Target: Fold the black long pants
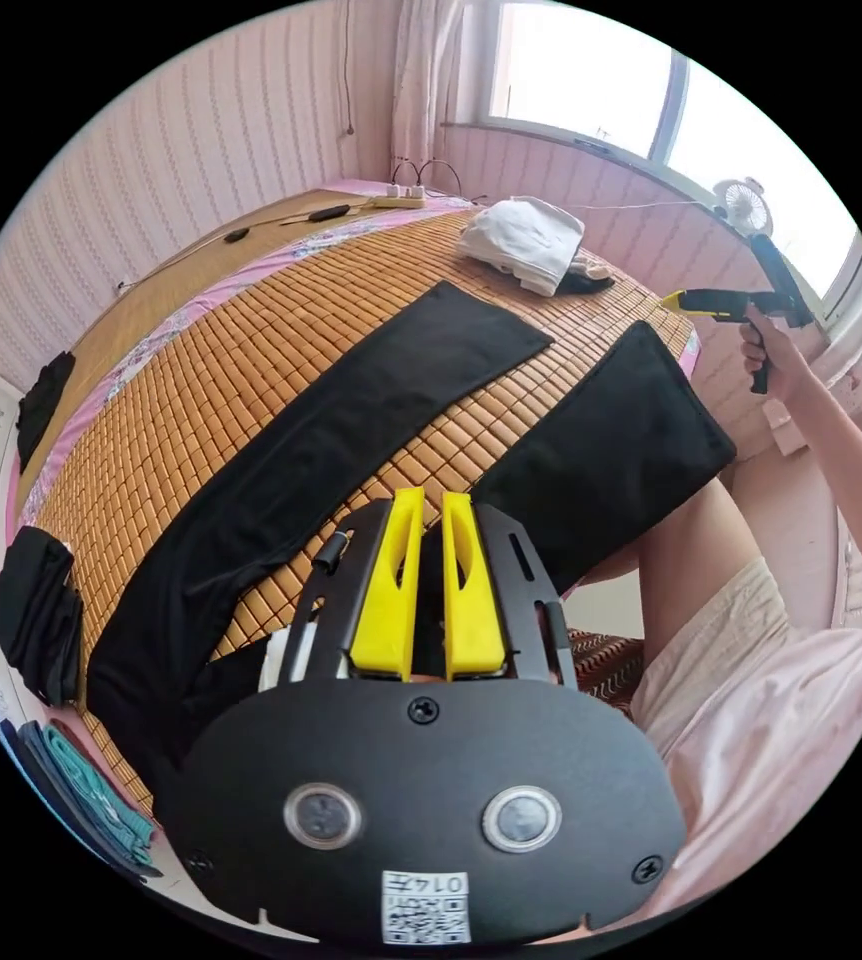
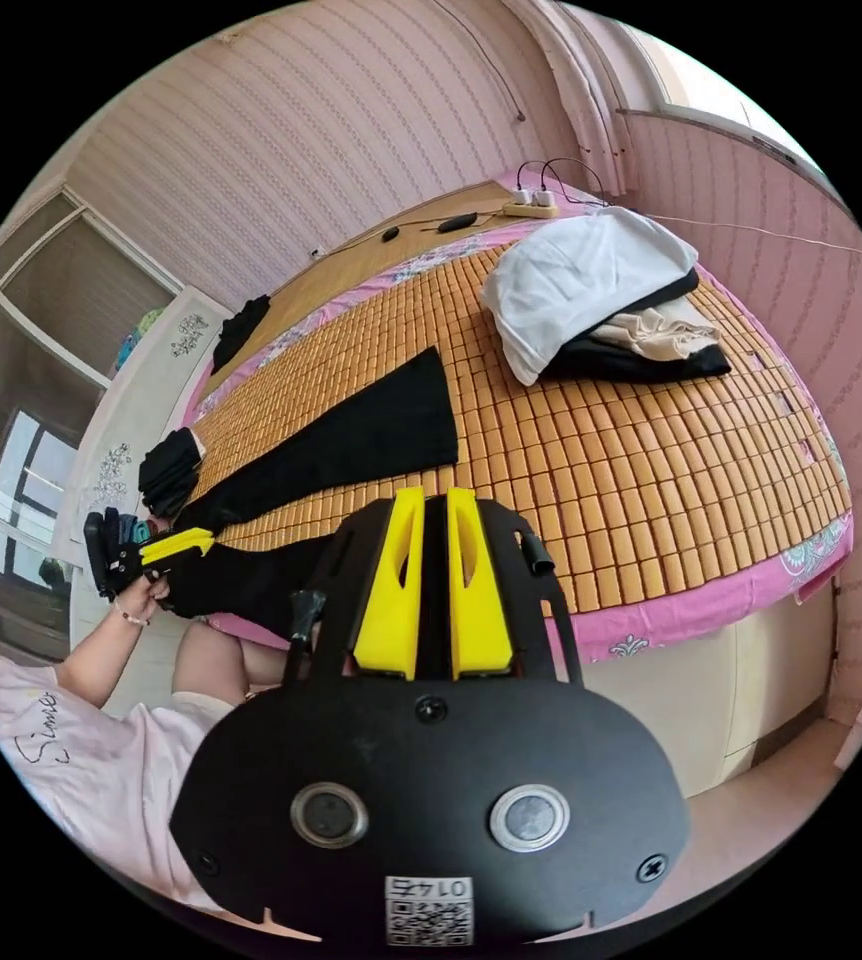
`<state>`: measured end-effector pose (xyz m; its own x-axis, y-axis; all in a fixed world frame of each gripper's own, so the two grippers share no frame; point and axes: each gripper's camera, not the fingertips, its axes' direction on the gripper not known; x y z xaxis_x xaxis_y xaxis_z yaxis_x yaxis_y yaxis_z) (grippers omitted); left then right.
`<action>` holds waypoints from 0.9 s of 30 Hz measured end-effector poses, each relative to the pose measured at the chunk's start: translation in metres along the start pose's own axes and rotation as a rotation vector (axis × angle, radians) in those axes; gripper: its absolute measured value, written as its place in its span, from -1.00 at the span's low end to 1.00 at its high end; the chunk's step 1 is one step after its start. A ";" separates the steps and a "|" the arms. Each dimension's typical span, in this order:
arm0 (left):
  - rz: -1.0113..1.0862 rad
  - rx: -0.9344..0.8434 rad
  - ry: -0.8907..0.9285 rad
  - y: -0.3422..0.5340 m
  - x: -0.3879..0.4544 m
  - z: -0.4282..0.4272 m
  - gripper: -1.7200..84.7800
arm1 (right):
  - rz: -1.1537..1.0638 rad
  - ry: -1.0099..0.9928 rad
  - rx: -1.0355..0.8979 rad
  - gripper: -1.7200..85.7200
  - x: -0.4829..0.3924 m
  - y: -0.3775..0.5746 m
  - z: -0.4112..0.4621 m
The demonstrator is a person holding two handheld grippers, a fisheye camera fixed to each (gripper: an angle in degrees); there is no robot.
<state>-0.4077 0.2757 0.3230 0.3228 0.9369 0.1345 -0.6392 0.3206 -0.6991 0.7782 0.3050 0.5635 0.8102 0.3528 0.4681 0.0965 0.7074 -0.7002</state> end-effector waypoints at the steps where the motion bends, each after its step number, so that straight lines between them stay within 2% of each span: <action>1: -0.023 0.002 0.018 0.007 -0.008 -0.003 -0.86 | 0.018 0.032 -0.046 -0.79 0.001 -0.009 0.016; 5: -0.075 -0.055 -0.044 0.047 -0.028 -0.006 -0.86 | -0.047 0.062 -0.125 -0.85 -0.021 -0.011 0.047; 10: -0.279 -0.227 -0.097 0.114 -0.068 0.018 -0.85 | -0.135 0.160 -0.257 -0.95 -0.059 -0.003 0.102; 17: -0.488 -0.269 -0.170 0.151 -0.107 0.040 -0.93 | -0.162 0.294 -0.269 -0.97 -0.096 -0.026 0.126; 23: -0.534 -0.193 -0.074 0.180 -0.125 0.027 -0.90 | -0.130 0.330 -0.329 -0.97 -0.127 -0.059 0.129; 27: -0.586 -0.036 -0.086 0.208 -0.155 -0.012 -0.88 | -0.196 0.301 -0.216 -0.97 -0.174 -0.091 0.119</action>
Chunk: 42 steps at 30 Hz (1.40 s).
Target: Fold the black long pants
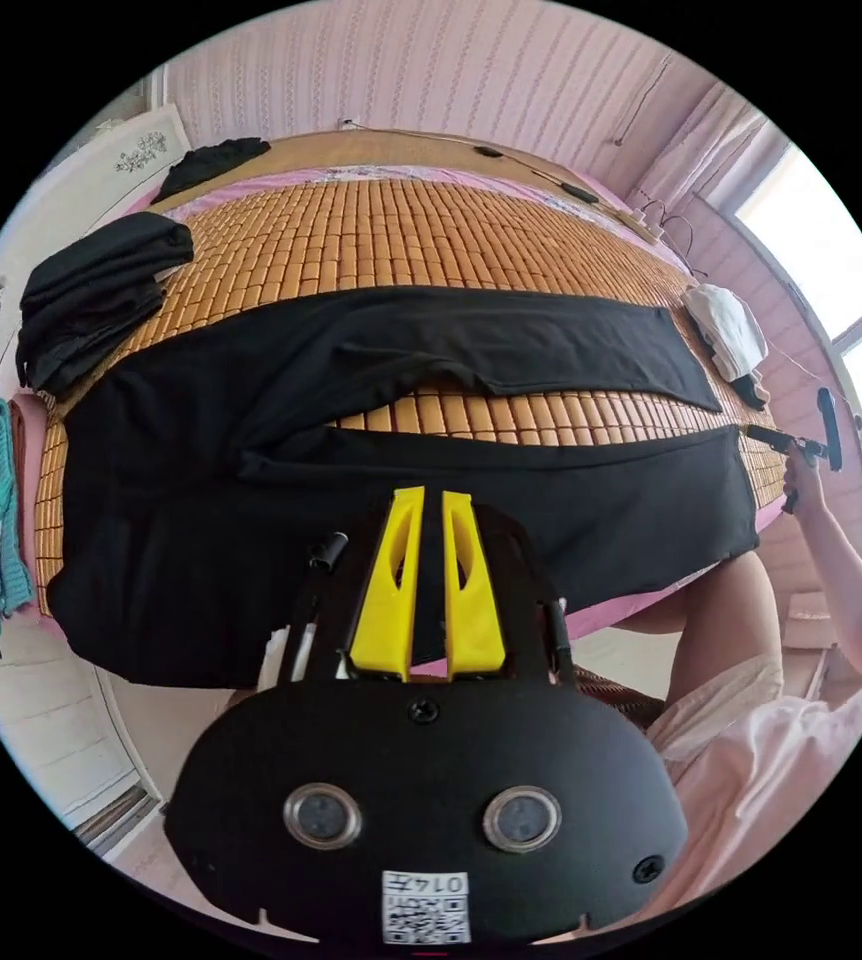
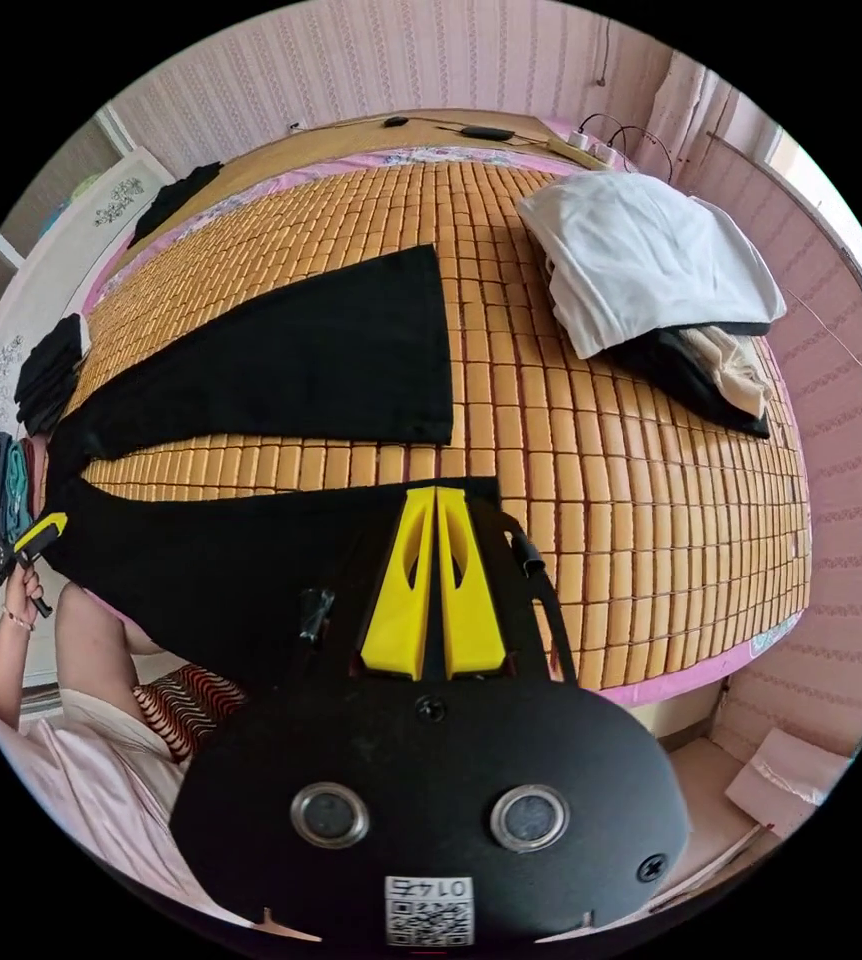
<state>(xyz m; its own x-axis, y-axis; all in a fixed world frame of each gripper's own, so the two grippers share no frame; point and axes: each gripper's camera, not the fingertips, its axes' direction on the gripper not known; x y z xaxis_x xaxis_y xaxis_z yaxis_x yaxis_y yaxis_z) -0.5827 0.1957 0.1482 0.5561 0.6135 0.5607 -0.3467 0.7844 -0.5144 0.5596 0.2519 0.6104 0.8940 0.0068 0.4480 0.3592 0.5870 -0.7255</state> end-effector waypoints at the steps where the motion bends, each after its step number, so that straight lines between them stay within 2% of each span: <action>1: -0.029 0.016 -0.035 -0.002 -0.019 -0.006 -0.88 | -0.018 -0.023 0.006 -0.97 -0.013 -0.016 -0.001; 5: -0.145 0.007 -0.171 -0.014 -0.085 -0.006 -0.89 | -0.034 -0.011 -0.012 -0.97 -0.048 -0.059 0.014; 9: -0.256 -0.107 -0.243 -0.012 -0.149 0.017 -0.92 | -0.005 0.050 -0.010 -0.97 -0.071 -0.089 0.021; 20: -0.419 0.053 -0.041 0.060 -0.234 -0.006 -0.93 | 0.051 0.014 -0.002 -0.98 -0.114 -0.122 -0.006; 24: -0.494 0.201 -0.017 0.124 -0.268 -0.051 -0.87 | 0.030 -0.053 0.058 -0.94 -0.138 -0.095 -0.045; 27: -0.591 0.253 -0.052 0.183 -0.305 -0.076 -0.83 | 0.037 -0.080 0.012 -0.85 -0.152 -0.068 -0.058; 31: -0.718 0.252 -0.098 0.253 -0.361 -0.093 -0.81 | 0.112 -0.073 -0.052 -0.83 -0.170 -0.037 -0.069; 33: -0.704 0.241 -0.131 0.269 -0.380 -0.099 -0.81 | 0.124 -0.073 -0.091 -0.82 -0.182 -0.033 -0.071; 38: -0.561 0.180 -0.206 0.282 -0.423 -0.106 -0.78 | 0.033 -0.050 -0.103 -0.83 -0.246 -0.062 -0.089; 42: -0.587 0.188 -0.103 0.304 -0.468 -0.093 -0.75 | -0.284 -0.061 -0.092 -0.82 -0.374 -0.136 -0.093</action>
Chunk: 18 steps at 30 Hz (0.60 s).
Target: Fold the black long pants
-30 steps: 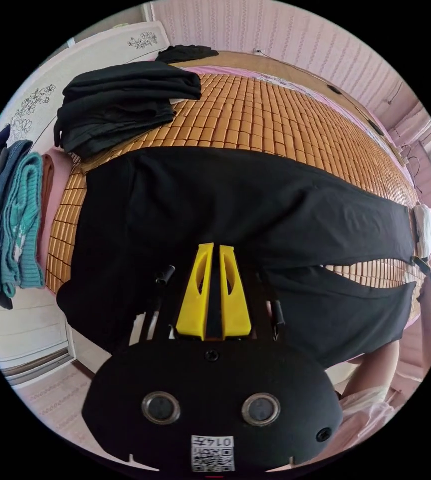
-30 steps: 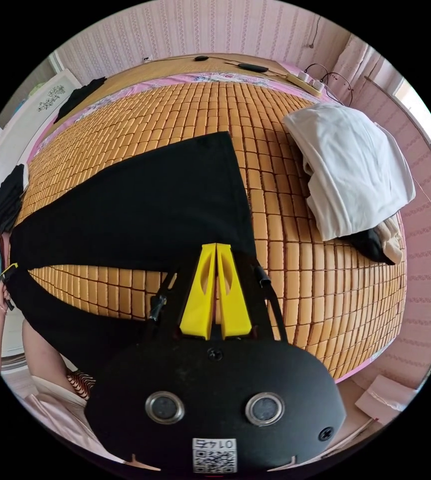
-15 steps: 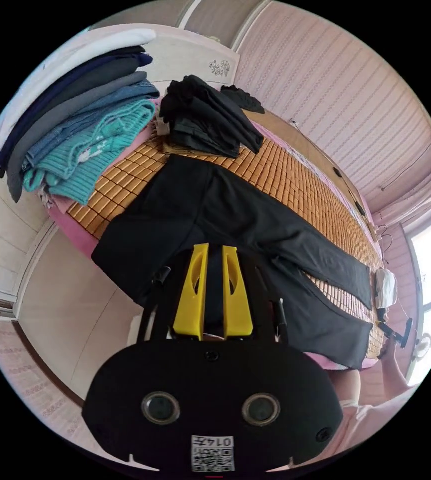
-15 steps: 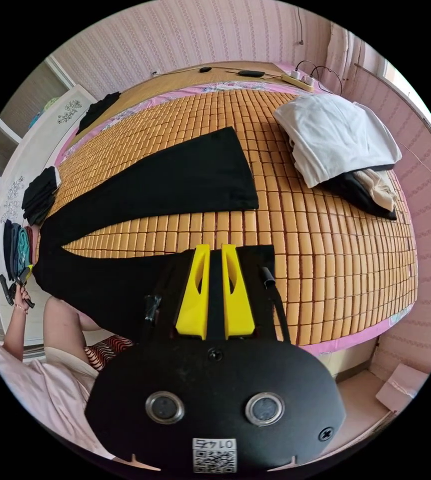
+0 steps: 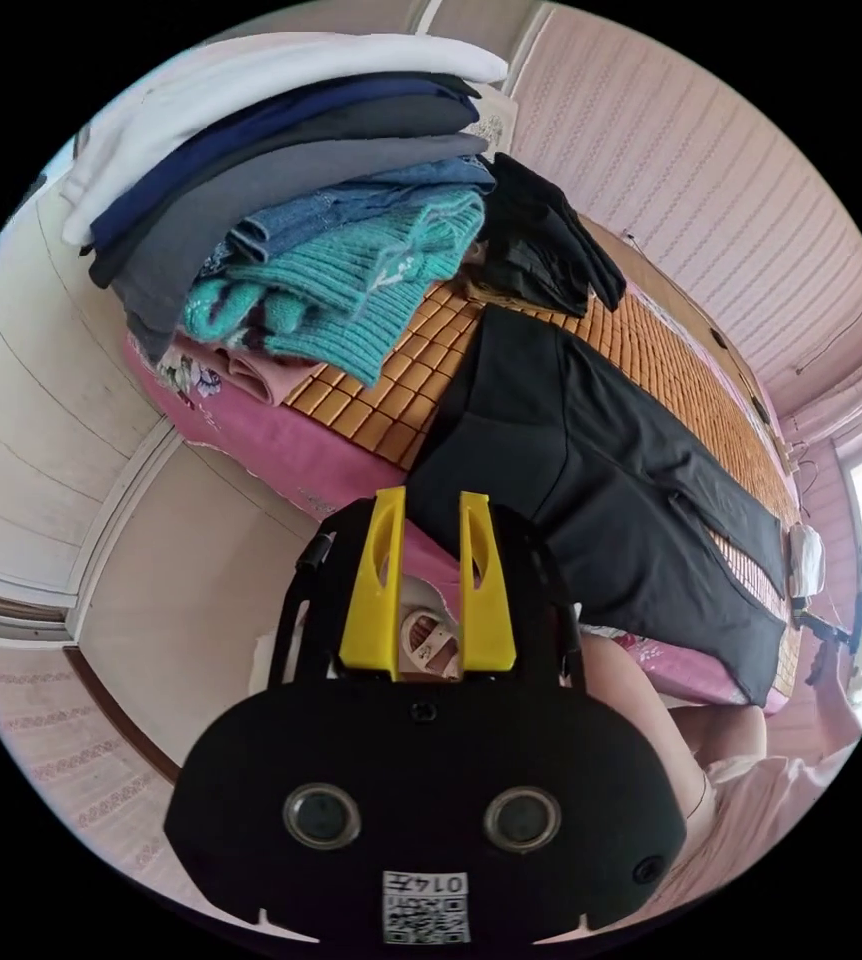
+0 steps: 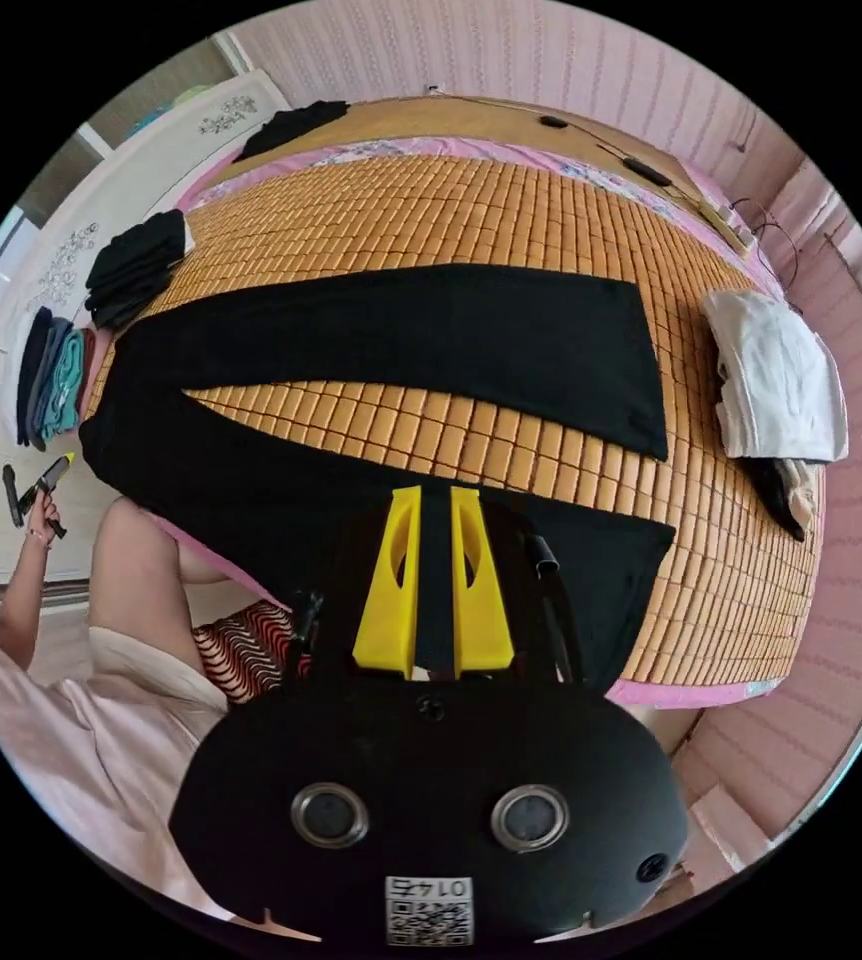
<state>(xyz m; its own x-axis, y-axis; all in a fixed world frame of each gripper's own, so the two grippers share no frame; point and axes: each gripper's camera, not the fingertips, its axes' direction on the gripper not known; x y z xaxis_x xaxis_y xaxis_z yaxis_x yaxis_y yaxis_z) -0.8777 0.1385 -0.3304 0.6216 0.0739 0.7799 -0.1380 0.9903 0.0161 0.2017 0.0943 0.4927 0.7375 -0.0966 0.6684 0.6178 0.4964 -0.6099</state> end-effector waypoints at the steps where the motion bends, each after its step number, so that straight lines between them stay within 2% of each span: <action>1: -0.014 0.006 0.016 0.002 -0.012 0.003 -0.75 | -0.119 -0.009 0.010 -0.81 -0.043 -0.037 0.000; 2: -0.019 0.012 0.020 0.004 -0.018 0.005 -0.75 | -0.180 -0.015 0.020 -0.81 -0.067 -0.056 0.001; 7: -0.020 0.018 0.052 0.013 -0.056 0.025 -0.76 | -0.706 -0.149 0.043 -0.81 -0.307 -0.193 0.021; 13: -0.146 -0.004 0.205 0.016 -0.106 0.048 -0.82 | -0.939 -0.136 -0.017 -0.88 -0.504 -0.270 0.070; 18: -0.205 0.100 0.353 0.030 -0.143 0.050 -0.97 | -1.050 0.007 -0.018 -0.97 -0.582 -0.288 0.113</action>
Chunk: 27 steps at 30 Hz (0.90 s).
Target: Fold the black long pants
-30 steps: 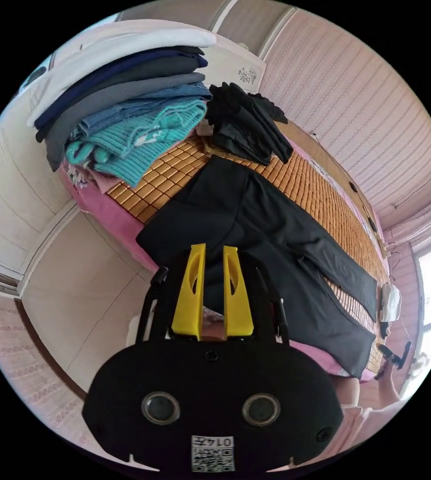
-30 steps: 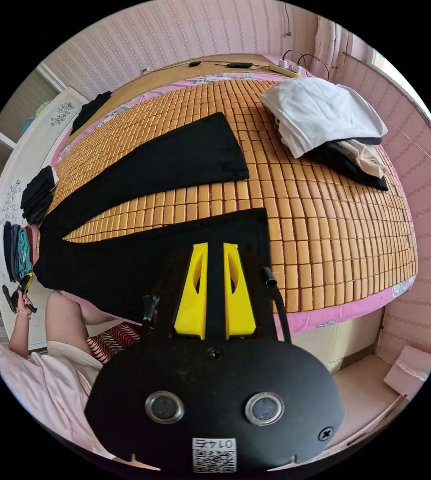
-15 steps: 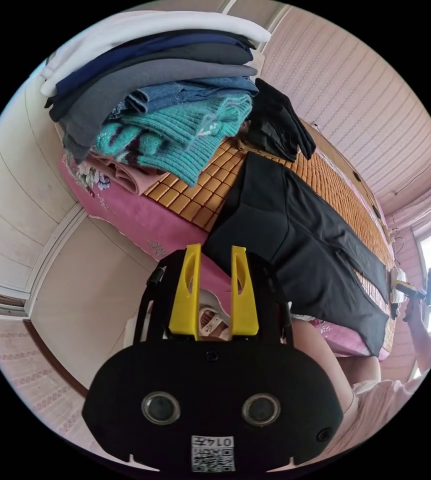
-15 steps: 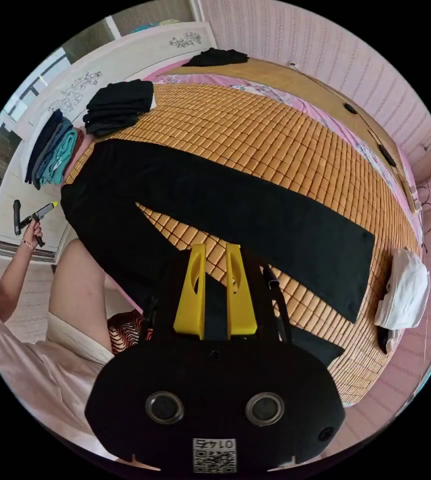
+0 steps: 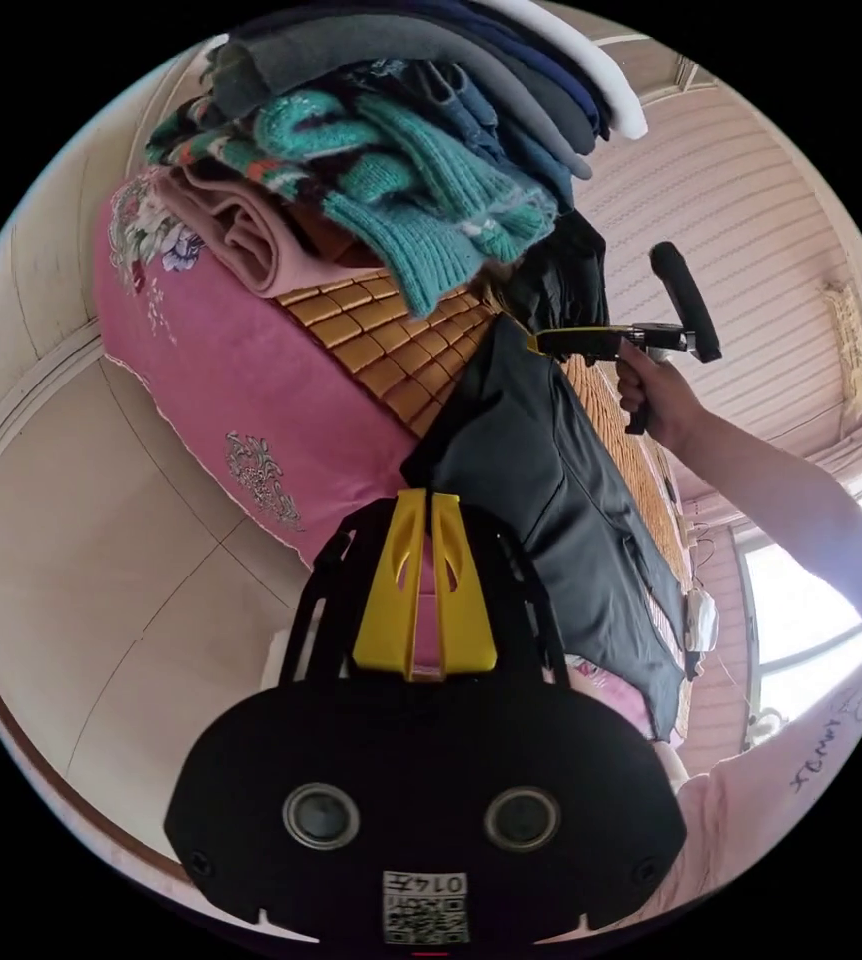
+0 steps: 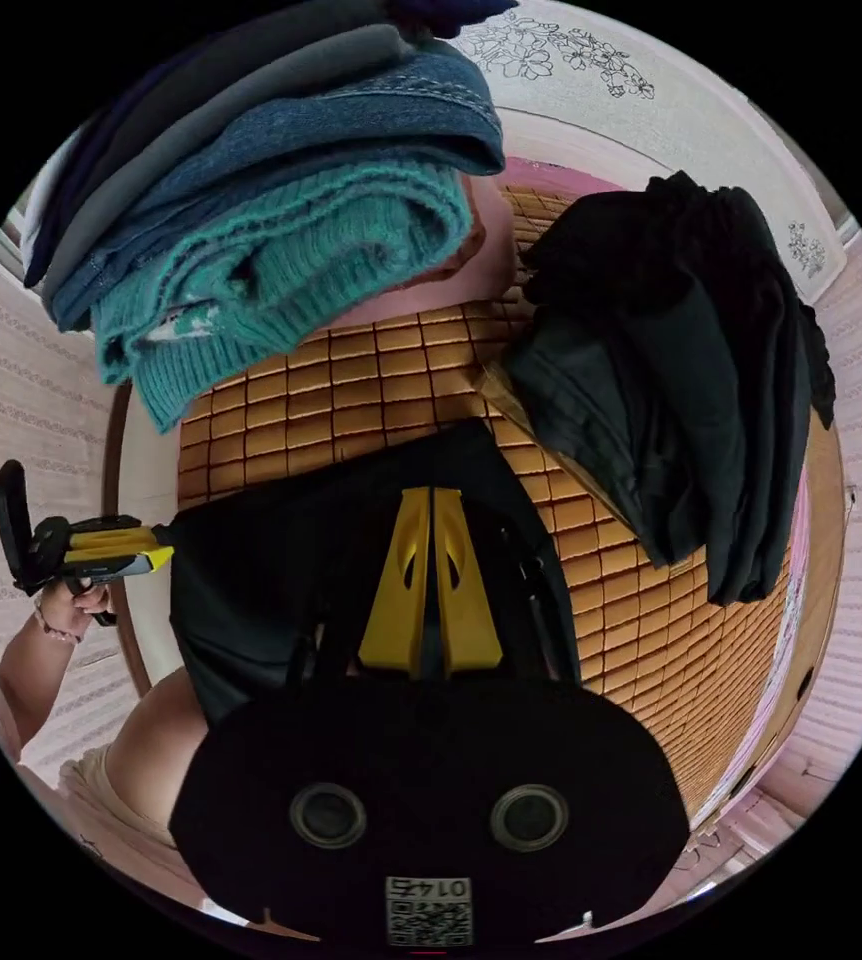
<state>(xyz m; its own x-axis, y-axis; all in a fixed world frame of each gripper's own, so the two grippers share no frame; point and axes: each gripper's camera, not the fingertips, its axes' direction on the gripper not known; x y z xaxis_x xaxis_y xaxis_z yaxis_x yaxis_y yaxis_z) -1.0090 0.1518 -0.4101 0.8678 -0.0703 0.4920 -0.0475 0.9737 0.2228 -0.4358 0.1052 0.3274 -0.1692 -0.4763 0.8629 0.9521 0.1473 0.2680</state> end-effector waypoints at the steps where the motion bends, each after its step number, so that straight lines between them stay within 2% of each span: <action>1: -0.011 0.023 0.018 0.003 -0.008 -0.004 -0.97 | -0.014 0.027 -0.047 -0.98 -0.001 -0.008 0.012; 5: 0.010 0.082 -0.004 0.006 -0.019 -0.018 -0.98 | 0.079 0.031 0.024 -0.98 0.012 -0.011 0.011; 9: -0.063 0.109 -0.006 0.002 -0.034 -0.022 -0.96 | 0.149 -0.093 0.041 -0.98 0.029 0.010 0.013; 11: -0.123 0.123 0.031 0.002 -0.040 -0.024 -0.93 | 0.190 -0.122 0.201 -0.98 0.031 0.042 -0.011; 13: -0.143 0.118 0.011 0.005 -0.040 -0.030 -0.86 | 0.228 -0.210 0.397 -0.98 0.029 0.116 -0.049; 14: -0.140 0.118 0.007 0.006 -0.039 -0.032 -0.84 | 0.231 -0.199 0.433 -0.98 0.027 0.139 -0.059; 17: -0.134 0.120 0.031 0.009 -0.036 -0.038 -0.78 | 0.239 -0.026 0.558 -0.98 0.007 0.281 -0.098; 19: -0.160 0.105 0.061 0.006 -0.036 -0.032 -0.74 | 0.364 0.081 0.471 -0.98 -0.004 0.395 -0.110; 20: -0.172 0.094 0.072 0.004 -0.037 -0.029 -0.74 | 0.409 0.090 0.433 -0.98 -0.006 0.424 -0.111; 23: -0.225 0.021 0.166 -0.008 -0.037 -0.012 -0.82 | 0.684 0.127 0.314 -0.97 -0.018 0.569 -0.122; 25: -0.172 -0.012 0.116 -0.018 -0.023 -0.010 -0.93 | 0.987 0.202 0.239 -0.94 -0.036 0.687 -0.125; 27: -0.132 -0.059 0.069 -0.026 -0.013 -0.009 -0.97 | 1.216 0.184 0.230 -0.87 -0.054 0.774 -0.122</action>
<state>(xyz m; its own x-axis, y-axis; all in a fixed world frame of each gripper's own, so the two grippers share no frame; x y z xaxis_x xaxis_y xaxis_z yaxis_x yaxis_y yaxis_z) -1.0145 0.1295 -0.4302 0.8966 -0.1849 0.4024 0.0962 0.9683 0.2306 0.3418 0.1391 0.4360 0.8435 -0.0365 0.5360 0.3966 0.7152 -0.5754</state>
